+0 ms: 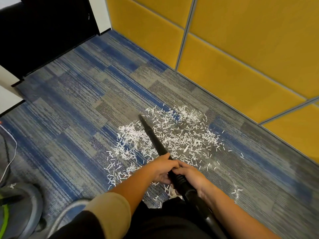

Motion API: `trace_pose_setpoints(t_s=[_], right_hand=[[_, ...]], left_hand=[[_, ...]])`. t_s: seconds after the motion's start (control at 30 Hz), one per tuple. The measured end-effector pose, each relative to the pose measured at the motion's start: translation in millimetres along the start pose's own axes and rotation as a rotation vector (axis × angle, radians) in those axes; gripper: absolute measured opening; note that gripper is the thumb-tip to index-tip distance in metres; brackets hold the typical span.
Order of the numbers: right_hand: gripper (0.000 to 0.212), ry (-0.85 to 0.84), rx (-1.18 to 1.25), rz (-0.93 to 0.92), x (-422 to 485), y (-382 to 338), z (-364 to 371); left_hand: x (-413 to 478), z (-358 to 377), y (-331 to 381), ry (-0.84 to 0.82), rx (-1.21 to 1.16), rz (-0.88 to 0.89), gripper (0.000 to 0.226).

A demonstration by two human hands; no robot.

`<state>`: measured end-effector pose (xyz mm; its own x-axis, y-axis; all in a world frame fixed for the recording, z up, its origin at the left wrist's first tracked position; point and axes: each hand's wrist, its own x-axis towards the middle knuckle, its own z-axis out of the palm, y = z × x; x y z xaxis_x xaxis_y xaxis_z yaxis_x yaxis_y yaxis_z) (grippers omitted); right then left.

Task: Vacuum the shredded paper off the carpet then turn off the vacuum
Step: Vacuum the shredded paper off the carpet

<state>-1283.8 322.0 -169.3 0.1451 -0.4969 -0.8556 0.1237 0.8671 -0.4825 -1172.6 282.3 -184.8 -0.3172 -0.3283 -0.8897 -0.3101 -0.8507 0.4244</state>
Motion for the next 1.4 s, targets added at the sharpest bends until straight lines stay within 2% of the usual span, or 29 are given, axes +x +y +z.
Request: trace_pose_setpoints(t_s=[0.17,0.27,0.33,0.47,0.63,0.8,0.87,0.93,1.23,1.4], right_hand=[[0.041,-0.002,-0.055,-0.012,-10.1,-8.6,-19.3],[0.028,-0.046,-0.07,-0.033,-20.1,-13.3,-24.4],[0.024,-0.069,-0.068,-0.032,-23.0,-17.7,-26.1],[0.024,-0.08,-0.066,-0.044,-17.6,-21.0,-26.1],[0.029,-0.124,0.036,-0.053,-14.2,-17.0,-37.6],[0.024,-0.163,0.105,-0.062,-12.1,-20.4,-47.7],[0.024,-0.174,0.101,-0.063,-10.0,-24.9,-51.1],[0.025,-0.175,0.09,-0.054,-6.8,-29.4,-54.3],[0.036,-0.15,0.031,-0.042,3.7,-37.4,-75.8],[0.035,-0.155,0.017,-0.046,7.2,-40.0,-83.5]], left_hand=[[4.4,17.9,10.6,-0.031,0.039,0.016,0.06],[-4.0,26.0,18.5,-0.068,0.055,-0.004,0.02],[-8.3,27.8,22.7,-0.063,0.088,0.001,0.025],[-10.3,26.7,25.6,-0.007,0.152,0.039,0.011],[-8.8,35.6,24.9,0.016,0.15,0.06,0.016],[-6.2,41.2,31.0,0.058,0.175,0.088,0.017],[-7.3,42.5,36.9,0.081,0.186,0.109,0.012],[-7.1,43.8,41.9,0.109,0.189,0.127,0.02],[12.4,62.0,46.7,0.108,0.151,0.122,0.022],[20.4,65.6,48.2,0.117,0.117,0.133,0.023]])
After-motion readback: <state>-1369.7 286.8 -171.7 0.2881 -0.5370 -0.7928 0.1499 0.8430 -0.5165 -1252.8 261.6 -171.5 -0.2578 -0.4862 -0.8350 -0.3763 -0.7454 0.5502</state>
